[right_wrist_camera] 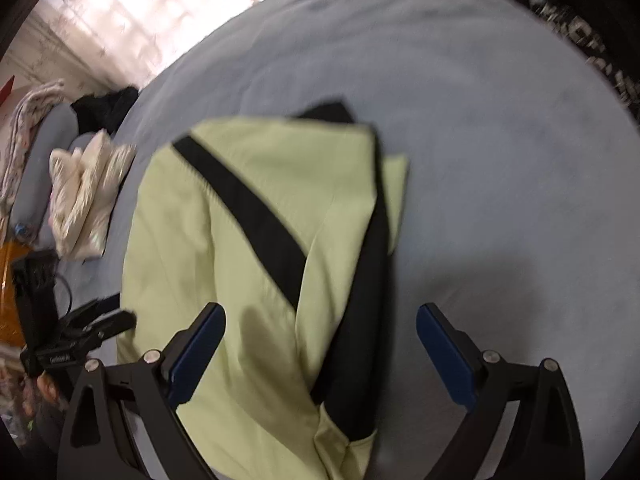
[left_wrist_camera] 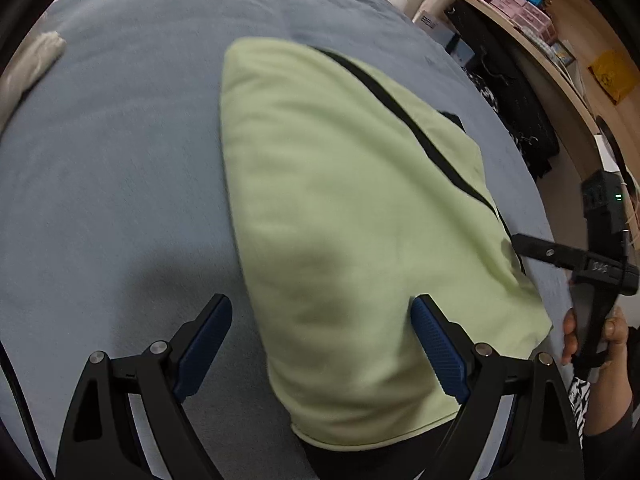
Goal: Fold large clothes
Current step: 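Grasp the folded green bundle with both grippers, then carry the green bundle with both grippers toward the white puffy jacket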
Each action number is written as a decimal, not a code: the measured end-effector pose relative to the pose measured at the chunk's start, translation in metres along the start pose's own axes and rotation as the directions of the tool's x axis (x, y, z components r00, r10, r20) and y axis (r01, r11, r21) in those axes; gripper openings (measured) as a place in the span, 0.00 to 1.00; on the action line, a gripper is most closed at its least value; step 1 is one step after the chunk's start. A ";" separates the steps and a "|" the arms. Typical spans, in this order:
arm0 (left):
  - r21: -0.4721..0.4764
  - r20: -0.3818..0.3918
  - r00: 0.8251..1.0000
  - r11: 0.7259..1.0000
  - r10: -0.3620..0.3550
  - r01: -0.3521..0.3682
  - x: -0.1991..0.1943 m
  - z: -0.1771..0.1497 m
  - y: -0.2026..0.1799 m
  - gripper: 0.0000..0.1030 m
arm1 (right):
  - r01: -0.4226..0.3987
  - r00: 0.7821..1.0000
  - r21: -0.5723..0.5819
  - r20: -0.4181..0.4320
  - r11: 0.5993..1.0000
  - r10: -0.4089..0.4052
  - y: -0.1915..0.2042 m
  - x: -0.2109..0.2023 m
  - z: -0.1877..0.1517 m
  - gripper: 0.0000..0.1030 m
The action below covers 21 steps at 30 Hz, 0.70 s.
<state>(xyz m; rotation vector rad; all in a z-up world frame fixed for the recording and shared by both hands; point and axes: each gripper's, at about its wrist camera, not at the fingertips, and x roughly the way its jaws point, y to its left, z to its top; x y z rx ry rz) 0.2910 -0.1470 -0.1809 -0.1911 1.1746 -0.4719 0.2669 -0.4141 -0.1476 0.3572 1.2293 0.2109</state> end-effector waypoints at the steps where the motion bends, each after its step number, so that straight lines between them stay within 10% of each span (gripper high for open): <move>1: -0.003 -0.004 1.000 1.000 -0.016 0.016 0.004 -0.003 0.000 0.87 | -0.010 1.000 -0.001 -0.018 1.000 0.010 -0.001 0.007 -0.003 0.94; 18: 0.037 0.038 0.998 0.998 -0.057 0.056 0.027 -0.016 -0.006 0.96 | -0.218 0.976 -0.028 0.000 0.976 0.218 0.007 0.046 0.002 0.95; 21: 0.039 0.036 0.998 0.998 -0.060 0.058 0.022 -0.020 -0.001 0.96 | -0.185 0.982 -0.050 0.019 0.982 0.186 0.013 0.047 0.004 0.79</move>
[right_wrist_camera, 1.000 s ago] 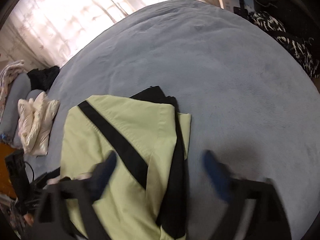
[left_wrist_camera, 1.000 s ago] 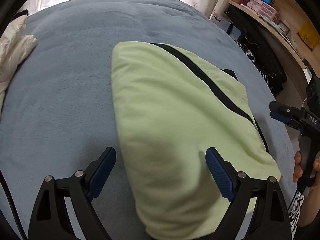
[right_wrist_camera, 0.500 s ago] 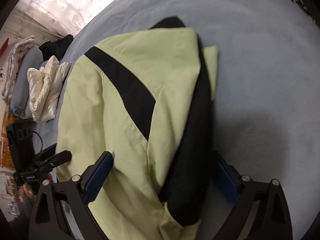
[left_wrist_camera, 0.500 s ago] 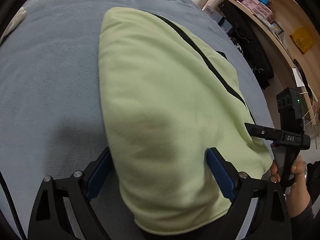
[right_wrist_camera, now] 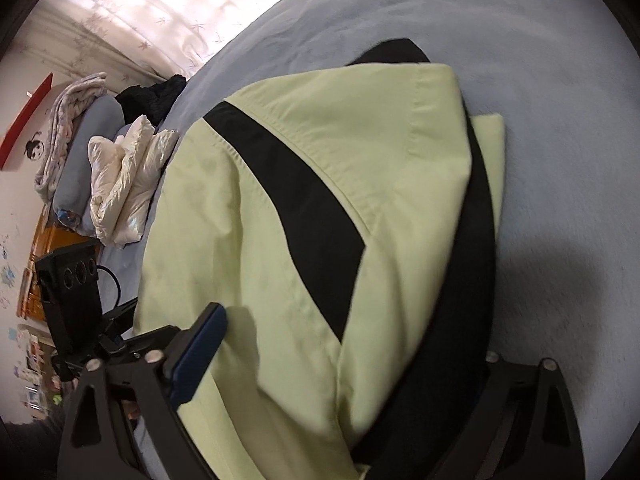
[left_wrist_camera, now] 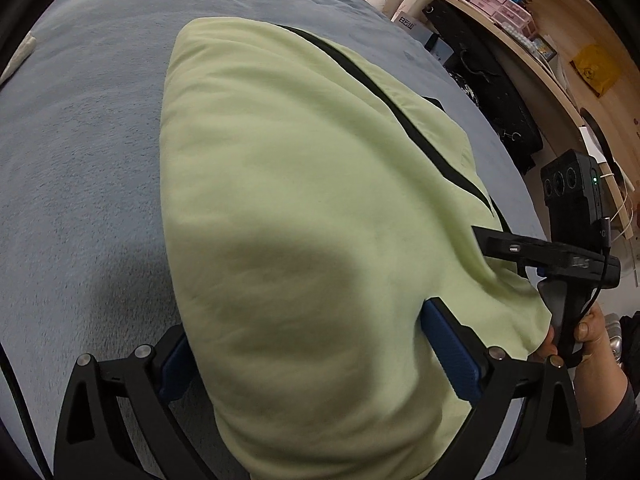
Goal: Fold large clothes
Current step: 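Carry the green bundle with both grippers toward the white puffy jacket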
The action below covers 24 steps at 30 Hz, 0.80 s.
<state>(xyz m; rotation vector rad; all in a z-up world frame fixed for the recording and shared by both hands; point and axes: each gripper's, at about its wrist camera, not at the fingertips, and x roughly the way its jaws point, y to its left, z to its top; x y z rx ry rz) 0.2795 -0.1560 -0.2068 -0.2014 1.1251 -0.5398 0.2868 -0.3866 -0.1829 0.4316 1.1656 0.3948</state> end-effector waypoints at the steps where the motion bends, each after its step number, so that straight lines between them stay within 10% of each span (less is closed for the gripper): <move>1: 0.000 0.001 1.000 1.000 0.005 -0.005 -0.001 0.000 0.000 0.96 | 0.017 1.000 0.003 0.004 1.000 -0.017 0.001 0.000 0.000 0.69; 6: 0.021 0.018 0.999 0.999 0.049 -0.049 -0.005 0.001 -0.010 0.86 | -0.023 0.999 0.067 0.044 0.997 0.020 -0.008 -0.008 -0.002 0.32; 10: 0.044 0.058 0.996 0.996 0.068 -0.071 -0.017 0.000 -0.018 0.67 | 0.012 0.998 0.040 0.065 0.999 -0.014 0.008 -0.010 -0.003 0.20; 14: 0.014 0.072 0.996 0.998 0.060 -0.061 -0.031 0.004 -0.017 0.48 | 0.056 0.995 0.009 0.077 0.998 -0.056 0.024 -0.013 -0.004 0.18; 24: -0.005 0.053 0.997 0.998 0.057 -0.056 -0.036 0.007 -0.017 0.42 | 0.080 0.994 0.050 0.076 0.996 -0.083 0.018 -0.018 -0.009 0.17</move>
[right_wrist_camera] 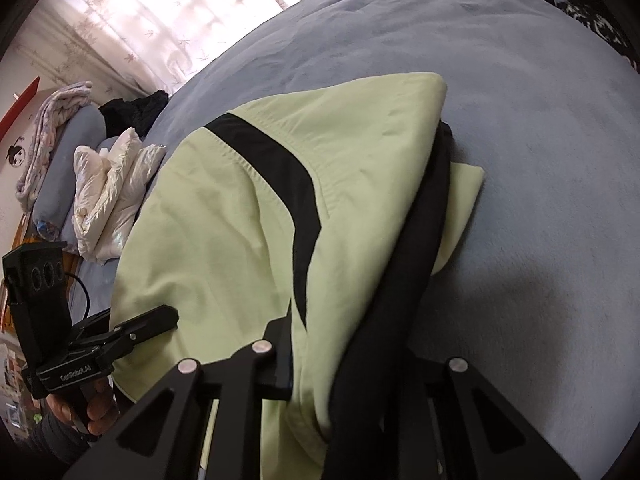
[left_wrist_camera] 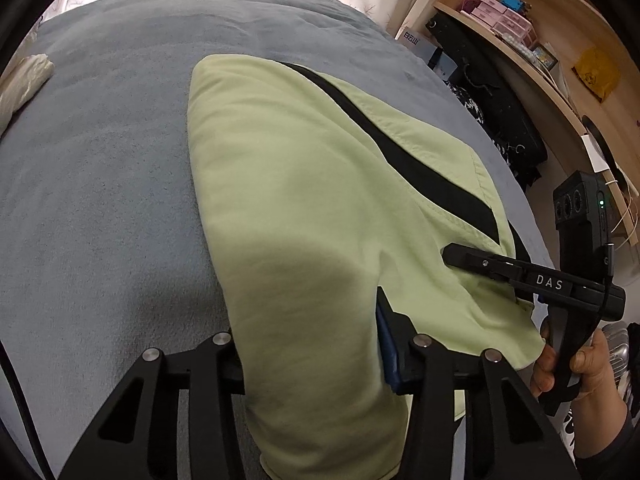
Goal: Fold large clothes
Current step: 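Carry the green bundle with both grippers toward the white puffy jacket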
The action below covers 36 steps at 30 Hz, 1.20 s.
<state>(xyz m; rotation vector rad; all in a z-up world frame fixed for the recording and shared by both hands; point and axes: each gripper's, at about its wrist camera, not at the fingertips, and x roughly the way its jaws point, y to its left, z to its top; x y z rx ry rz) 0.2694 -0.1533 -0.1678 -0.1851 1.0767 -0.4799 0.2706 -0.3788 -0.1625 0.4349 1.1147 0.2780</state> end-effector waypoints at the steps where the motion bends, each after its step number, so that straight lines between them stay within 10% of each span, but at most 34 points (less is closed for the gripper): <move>1: -0.003 -0.002 1.000 1.000 -0.002 0.002 -0.001 0.000 0.002 0.42 | -0.005 1.000 0.010 0.002 1.000 0.005 -0.001 0.000 -0.001 0.17; 36: 0.144 0.115 0.982 0.976 0.149 -0.165 -0.075 -0.008 -0.034 0.27 | -0.018 0.994 -0.125 0.104 0.992 0.031 0.077 -0.044 -0.033 0.11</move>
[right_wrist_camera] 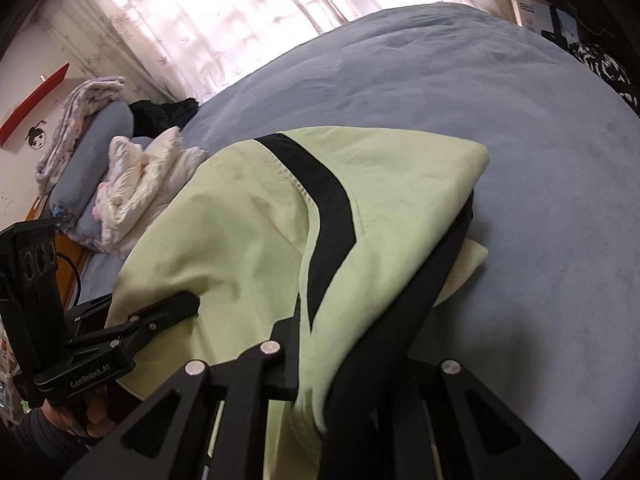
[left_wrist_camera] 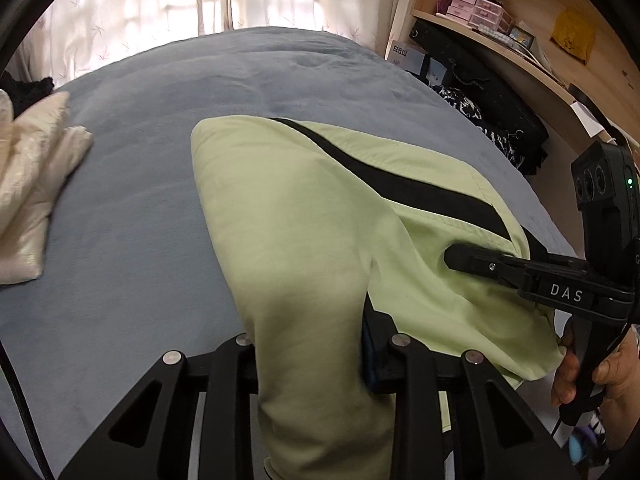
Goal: Fold large clothes
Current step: 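Carry the green bundle with both grippers toward the white puffy jacket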
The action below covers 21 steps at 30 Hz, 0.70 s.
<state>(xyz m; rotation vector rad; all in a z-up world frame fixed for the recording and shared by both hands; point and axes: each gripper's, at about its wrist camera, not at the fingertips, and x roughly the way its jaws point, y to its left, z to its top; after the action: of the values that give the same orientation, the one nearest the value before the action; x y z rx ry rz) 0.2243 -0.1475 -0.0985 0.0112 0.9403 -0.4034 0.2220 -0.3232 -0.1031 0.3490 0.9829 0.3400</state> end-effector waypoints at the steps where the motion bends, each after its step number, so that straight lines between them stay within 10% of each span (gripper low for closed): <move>1: -0.001 0.006 1.000 1.000 0.006 -0.006 -0.011 -0.003 0.005 0.27 | -0.009 1.000 -0.009 0.002 1.000 0.009 0.010 -0.003 -0.002 0.11; 13: -0.064 0.150 0.979 0.989 0.138 -0.130 -0.175 -0.022 0.097 0.27 | -0.132 0.988 -0.202 0.052 0.970 0.145 0.182 -0.024 0.000 0.11; 21: -0.100 0.262 0.917 0.953 0.301 -0.285 -0.280 0.018 0.227 0.27 | -0.244 0.955 -0.318 0.085 0.916 0.283 0.339 0.013 0.064 0.11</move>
<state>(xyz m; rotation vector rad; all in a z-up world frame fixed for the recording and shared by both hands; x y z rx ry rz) 0.1704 0.1525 0.0954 0.0400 0.6609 -0.0927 0.2424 -0.0235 0.0666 0.2183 0.7408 0.6992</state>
